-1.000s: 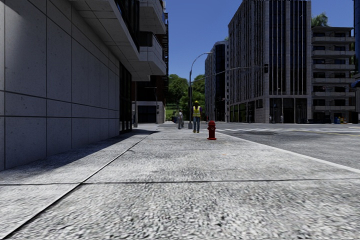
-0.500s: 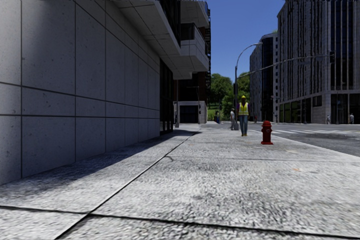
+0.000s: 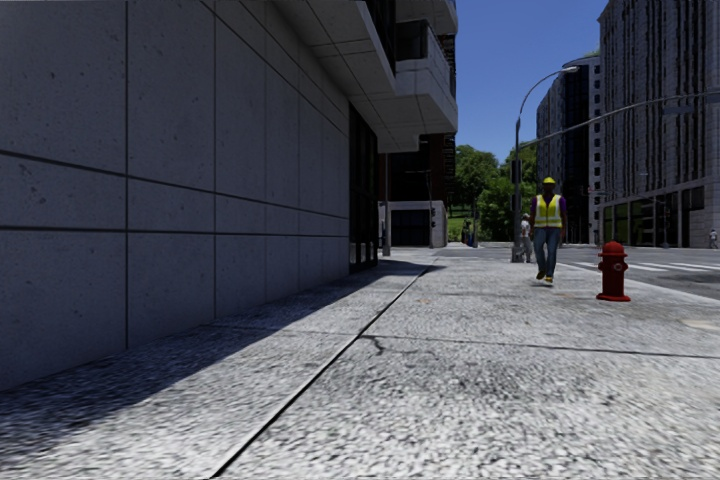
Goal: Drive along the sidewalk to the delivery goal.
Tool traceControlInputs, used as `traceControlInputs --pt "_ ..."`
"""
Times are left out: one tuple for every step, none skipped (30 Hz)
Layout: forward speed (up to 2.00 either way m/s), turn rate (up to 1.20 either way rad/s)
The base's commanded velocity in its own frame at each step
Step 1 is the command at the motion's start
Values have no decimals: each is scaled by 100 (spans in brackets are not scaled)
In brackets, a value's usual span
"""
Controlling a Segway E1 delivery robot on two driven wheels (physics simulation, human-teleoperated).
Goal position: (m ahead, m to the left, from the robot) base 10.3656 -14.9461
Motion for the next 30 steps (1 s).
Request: traceControlInputs --pt "200 0" --pt "200 0" --pt "200 0" --pt "200 0" --pt "200 0" --pt "200 0" --pt "200 0" --pt "200 0" --pt "200 0" --pt "200 0" --pt "200 0" --pt "200 0" --pt "200 0" --pt "200 0" --pt "200 0" --pt "200 0" --pt "200 0" --pt "200 0" --pt "200 0" --pt "200 0" --pt "200 0" --pt "200 0" --pt "200 0" --pt "200 0" --pt "200 0" --pt "200 0" --pt "200 0" --pt "200 0" --pt "200 0" --pt "200 0"
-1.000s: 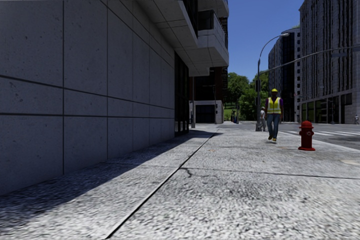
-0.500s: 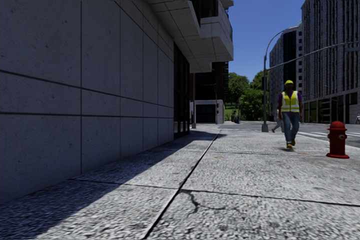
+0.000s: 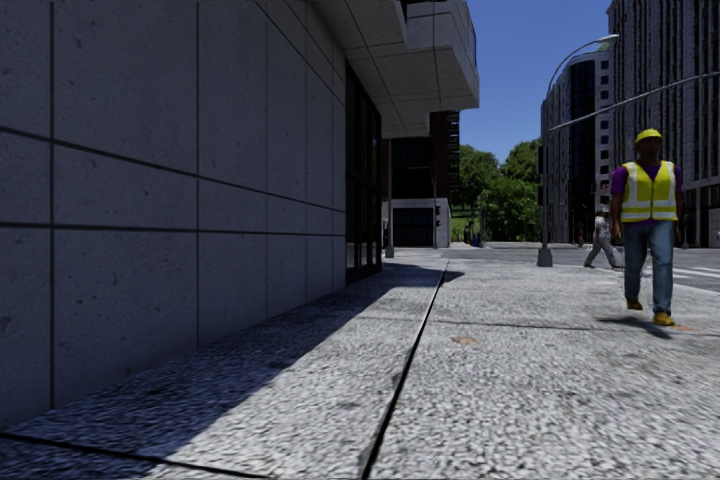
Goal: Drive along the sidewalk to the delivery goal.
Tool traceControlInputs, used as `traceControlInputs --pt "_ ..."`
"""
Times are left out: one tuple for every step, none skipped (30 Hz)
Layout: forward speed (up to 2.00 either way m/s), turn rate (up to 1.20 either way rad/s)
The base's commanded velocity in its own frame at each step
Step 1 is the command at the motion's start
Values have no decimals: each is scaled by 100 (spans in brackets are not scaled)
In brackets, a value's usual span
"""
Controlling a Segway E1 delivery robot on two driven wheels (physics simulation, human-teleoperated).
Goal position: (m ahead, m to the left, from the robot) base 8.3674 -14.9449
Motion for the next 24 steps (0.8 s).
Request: traceControlInputs --pt "200 -4" --pt "200 -8" --pt "200 -15" --pt "200 -15" --pt "200 -20" --pt "200 -25" --pt "200 -28" --pt "200 -29" --pt "200 -29" --pt "199 -29" --pt "199 -30" --pt "199 -30" --pt "199 -30" --pt "199 -30" --pt "199 -30" --pt "199 -31" --pt "199 -32" --pt "199 -32" --pt "199 -34" --pt "199 -35" --pt "199 -36" --pt "199 -36" --pt "199 -36" --pt "199 -36"
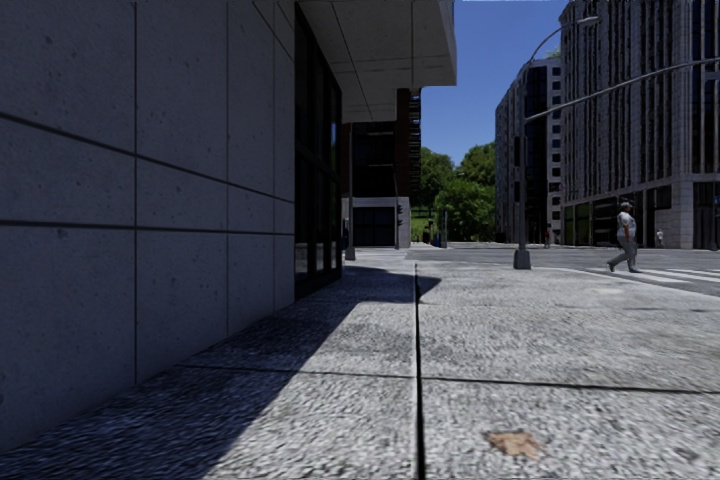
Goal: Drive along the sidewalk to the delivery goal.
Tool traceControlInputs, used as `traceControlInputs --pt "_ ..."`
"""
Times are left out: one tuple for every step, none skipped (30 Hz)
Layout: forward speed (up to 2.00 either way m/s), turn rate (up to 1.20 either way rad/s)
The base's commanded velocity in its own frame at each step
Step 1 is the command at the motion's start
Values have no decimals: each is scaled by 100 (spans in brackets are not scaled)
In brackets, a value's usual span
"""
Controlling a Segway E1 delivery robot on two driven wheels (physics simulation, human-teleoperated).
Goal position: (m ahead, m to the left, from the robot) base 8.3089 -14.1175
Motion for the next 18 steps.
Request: traceControlInputs --pt "199 -36" --pt "199 -36" --pt "199 -36" --pt "199 -36" --pt "199 -36" --pt "199 -36" --pt "199 -36" --pt "199 -36" --pt "199 -36" --pt "199 -36" --pt "199 -36" --pt "199 -36" --pt "199 -36" --pt "199 -36" --pt "199 -36" --pt "199 -36" --pt "199 -36" --pt "199 -36"
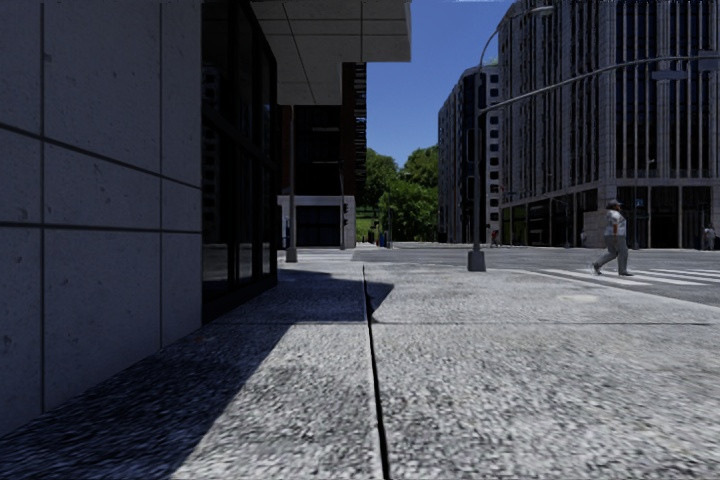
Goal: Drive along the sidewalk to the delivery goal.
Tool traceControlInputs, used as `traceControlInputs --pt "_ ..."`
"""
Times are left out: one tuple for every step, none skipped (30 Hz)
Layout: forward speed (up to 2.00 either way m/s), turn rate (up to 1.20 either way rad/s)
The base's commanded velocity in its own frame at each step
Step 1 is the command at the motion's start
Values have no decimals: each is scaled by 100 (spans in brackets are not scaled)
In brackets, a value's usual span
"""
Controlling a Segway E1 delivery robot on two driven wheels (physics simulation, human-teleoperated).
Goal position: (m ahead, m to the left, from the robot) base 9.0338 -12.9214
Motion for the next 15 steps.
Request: traceControlInputs --pt "199 -36" --pt "199 -36" --pt "199 -36" --pt "199 -36" --pt "199 -36" --pt "199 -36" --pt "199 -36" --pt "199 -36" --pt "199 -36" --pt "199 -36" --pt "199 -36" --pt "199 -36" --pt "199 -36" --pt "199 -36" --pt "199 -36"
